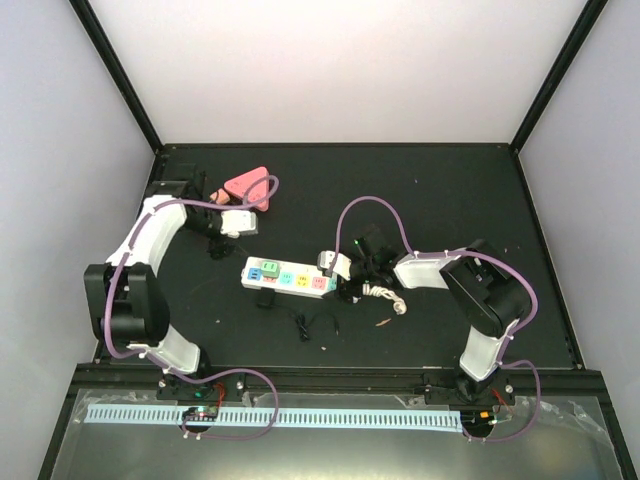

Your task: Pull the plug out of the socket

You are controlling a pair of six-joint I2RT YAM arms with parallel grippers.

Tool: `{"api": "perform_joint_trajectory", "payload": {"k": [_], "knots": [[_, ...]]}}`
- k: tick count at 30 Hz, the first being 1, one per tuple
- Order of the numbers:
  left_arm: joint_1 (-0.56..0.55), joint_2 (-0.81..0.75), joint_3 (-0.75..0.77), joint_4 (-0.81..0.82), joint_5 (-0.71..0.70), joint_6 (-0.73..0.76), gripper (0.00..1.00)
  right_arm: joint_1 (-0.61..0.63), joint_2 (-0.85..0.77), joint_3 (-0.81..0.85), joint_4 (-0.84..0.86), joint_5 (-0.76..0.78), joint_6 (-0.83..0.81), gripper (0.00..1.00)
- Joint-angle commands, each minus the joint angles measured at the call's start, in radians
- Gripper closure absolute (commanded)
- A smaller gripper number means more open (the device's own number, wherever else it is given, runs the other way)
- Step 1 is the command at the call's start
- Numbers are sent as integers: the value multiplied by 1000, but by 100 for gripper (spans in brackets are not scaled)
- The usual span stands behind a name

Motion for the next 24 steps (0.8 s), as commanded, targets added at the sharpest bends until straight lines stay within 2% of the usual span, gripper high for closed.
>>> {"api": "perform_joint_trajectory", "payload": {"k": [1, 13, 16, 24], "knots": [[-58, -4, -46, -21, 48, 60, 20, -1, 5, -12, -17, 36, 4, 61], [-194, 15, -168, 118, -48, 43, 23, -1, 2, -14, -15, 36, 2, 43], [-210, 23, -185, 141, -78, 44, 24, -1, 2, -15, -15, 36, 2, 35], [-243, 44, -212, 206, -107, 18, 35, -1, -10, -30, 2, 34, 1, 21]]}}
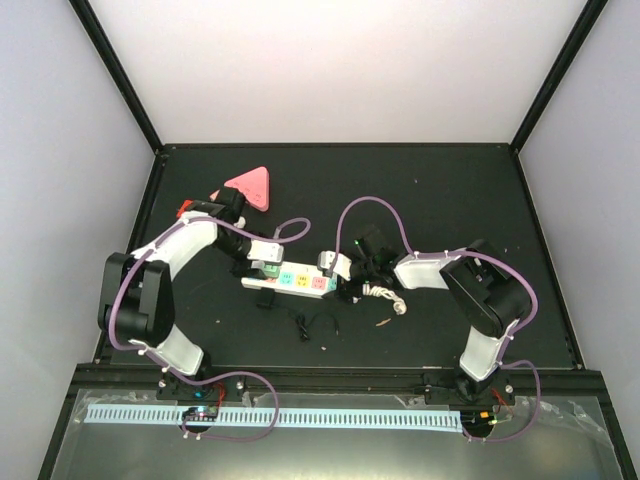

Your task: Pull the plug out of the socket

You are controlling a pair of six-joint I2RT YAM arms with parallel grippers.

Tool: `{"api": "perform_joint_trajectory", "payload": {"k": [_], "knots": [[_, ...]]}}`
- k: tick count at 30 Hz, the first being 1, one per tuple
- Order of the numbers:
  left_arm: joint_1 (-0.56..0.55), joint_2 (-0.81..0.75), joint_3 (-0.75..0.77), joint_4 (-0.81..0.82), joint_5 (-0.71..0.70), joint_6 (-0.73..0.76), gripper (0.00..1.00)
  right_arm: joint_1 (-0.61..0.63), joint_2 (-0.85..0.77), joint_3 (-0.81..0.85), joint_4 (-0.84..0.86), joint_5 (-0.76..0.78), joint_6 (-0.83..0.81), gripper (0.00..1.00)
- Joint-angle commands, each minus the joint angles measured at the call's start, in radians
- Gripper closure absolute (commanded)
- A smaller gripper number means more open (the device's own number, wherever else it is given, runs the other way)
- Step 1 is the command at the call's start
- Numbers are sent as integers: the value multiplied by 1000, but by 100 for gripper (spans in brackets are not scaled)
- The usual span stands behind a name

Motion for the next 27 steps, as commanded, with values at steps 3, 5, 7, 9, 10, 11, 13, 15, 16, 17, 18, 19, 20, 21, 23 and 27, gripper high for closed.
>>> {"api": "perform_joint_trajectory", "payload": {"k": [3, 5, 7, 9, 10, 11, 13, 15, 16, 17, 18, 19, 20, 21, 23, 27], "knots": [[-29, 33, -3, 67, -15, -11, 42, -2, -19, -39, 7, 29, -2, 18], [-38, 34, -12, 85, -10, -25, 47, -1, -25, -46, 14, 26, -4, 14], [-53, 33, -25, 96, -9, -34, 52, -2, -30, -50, 18, 22, -5, 11], [-68, 31, -36, 109, -10, -44, 57, -1, -39, -60, 30, 17, -5, 4], [-76, 28, -39, 116, -9, -51, 60, -1, -43, -64, 34, 14, -7, 2], [-83, 28, -40, 120, -8, -60, 63, -1, -48, -70, 38, 7, -9, 0], [-96, 27, -33, 125, -7, -85, 66, -1, -55, -77, 44, -2, -10, 0], [-109, 32, -23, 122, -7, -104, 68, -1, -57, -79, 46, -9, -7, 0], [-117, 35, -17, 120, -8, -112, 69, -1, -58, -80, 47, -10, -7, 0], [-123, 39, -13, 118, -8, -119, 69, -1, -59, -81, 48, -10, -7, 0], [-131, 41, -12, 117, -8, -125, 70, -1, -60, -82, 49, -10, -6, 0], [-138, 41, -11, 117, -8, -132, 70, -1, -63, -82, 52, -11, -5, 0], [-145, 42, -13, 121, -7, -139, 70, -2, -66, -85, 54, -14, -2, 0], [-154, 41, -12, 122, -6, -144, 71, -1, -69, -88, 59, -18, -1, 0], [-173, 43, -13, 129, -5, -160, 72, -1, -70, -90, 62, -21, -2, 0], [-207, 54, -9, 156, -2, -200, 73, -2, -66, -85, 58, -24, 0, 0]]}}
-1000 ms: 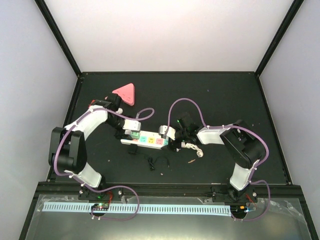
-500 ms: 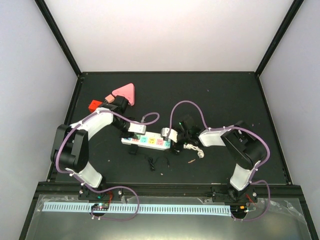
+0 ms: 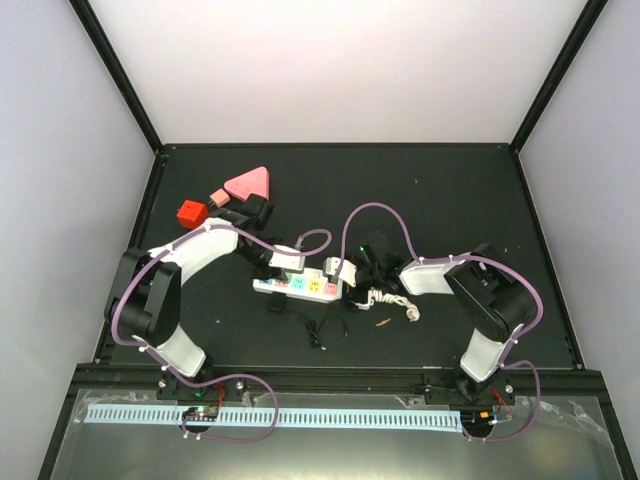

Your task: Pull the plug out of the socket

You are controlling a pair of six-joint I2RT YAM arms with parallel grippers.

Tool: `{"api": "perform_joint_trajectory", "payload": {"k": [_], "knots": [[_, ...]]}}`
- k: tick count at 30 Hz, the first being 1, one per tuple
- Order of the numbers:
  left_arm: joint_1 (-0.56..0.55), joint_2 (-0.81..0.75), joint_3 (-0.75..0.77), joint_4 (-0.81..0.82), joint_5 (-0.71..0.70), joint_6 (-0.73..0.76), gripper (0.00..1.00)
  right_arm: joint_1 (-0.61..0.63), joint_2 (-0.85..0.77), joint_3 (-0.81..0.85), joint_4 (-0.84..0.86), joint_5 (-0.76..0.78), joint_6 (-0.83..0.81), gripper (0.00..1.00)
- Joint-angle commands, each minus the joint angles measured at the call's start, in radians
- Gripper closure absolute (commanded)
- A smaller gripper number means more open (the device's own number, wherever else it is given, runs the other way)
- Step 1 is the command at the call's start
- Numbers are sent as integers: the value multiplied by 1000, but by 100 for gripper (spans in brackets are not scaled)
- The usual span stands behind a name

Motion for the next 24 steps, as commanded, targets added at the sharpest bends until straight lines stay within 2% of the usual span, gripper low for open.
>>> {"api": "perform_joint_trajectory", "payload": {"k": [1, 9, 16, 18, 20, 24], "knots": [[-46, 31, 29, 38, 29, -55, 74, 0, -24, -4, 26, -24, 1, 0], [-140, 35, 31, 85, 42, -165, 74, 0, -18, 1, 21, -39, 3, 3], [-176, 48, 41, 101, 44, -212, 73, 0, -9, 9, 11, -34, -4, 14], [-175, 47, 41, 96, 38, -221, 71, 0, -4, 16, 0, -31, -5, 14], [-175, 41, 39, 93, 31, -228, 67, 1, 2, 22, -10, -35, -7, 20], [-164, 20, 25, 103, 16, -236, 55, 1, 5, 25, -15, -34, -11, 25]]}}
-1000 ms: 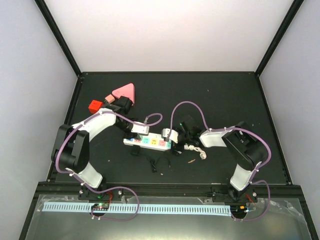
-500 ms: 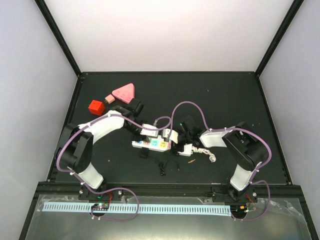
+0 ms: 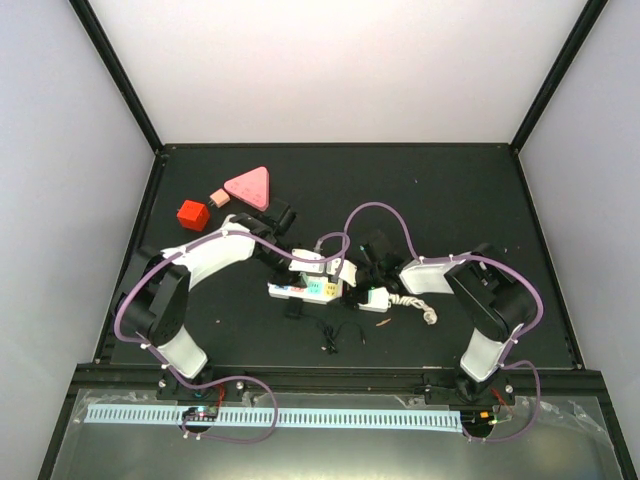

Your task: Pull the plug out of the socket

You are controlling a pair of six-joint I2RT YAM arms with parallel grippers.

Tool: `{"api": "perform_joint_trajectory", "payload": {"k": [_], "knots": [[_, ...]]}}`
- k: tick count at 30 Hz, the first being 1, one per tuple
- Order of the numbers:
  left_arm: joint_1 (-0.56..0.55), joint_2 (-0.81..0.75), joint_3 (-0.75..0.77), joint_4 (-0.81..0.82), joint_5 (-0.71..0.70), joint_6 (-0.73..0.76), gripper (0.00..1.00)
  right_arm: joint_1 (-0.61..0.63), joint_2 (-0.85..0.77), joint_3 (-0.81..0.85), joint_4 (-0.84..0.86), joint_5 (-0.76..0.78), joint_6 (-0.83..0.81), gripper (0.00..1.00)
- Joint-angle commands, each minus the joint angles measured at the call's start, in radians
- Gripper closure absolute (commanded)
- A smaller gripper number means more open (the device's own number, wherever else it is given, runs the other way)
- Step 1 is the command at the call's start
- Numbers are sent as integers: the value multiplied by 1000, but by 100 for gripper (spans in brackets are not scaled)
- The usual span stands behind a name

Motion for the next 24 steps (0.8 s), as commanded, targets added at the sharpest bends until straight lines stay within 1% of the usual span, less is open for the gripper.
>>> {"api": "perform_joint_trajectory", "payload": {"k": [1, 3, 5, 8, 11, 12, 14, 18, 24], "knots": [[-4, -13, 4, 31, 8, -19, 51, 3, 4, 19, 3, -13, -15, 25], [6, -23, -8, 40, -8, -16, 45, 4, 5, 19, 2, -14, -18, 25], [14, -31, -20, 40, -21, -6, 42, 3, 8, 22, -5, -11, -21, 26], [33, -46, -41, 50, -36, -1, 42, 3, 8, 23, -9, -11, -22, 29], [52, -61, -61, 63, -35, 0, 44, 2, 12, 26, -11, -11, -26, 29], [57, -65, -68, 70, -36, -3, 45, 2, 14, 26, -12, -10, -27, 30], [66, -72, -81, 83, -31, -7, 50, 4, 13, 26, -13, -10, -29, 31], [76, -103, -102, 110, 14, -35, 64, 4, 20, 33, -20, -10, -29, 37], [81, -141, -105, 111, 84, -56, 74, 4, 29, 43, -31, -8, -32, 48]]}}
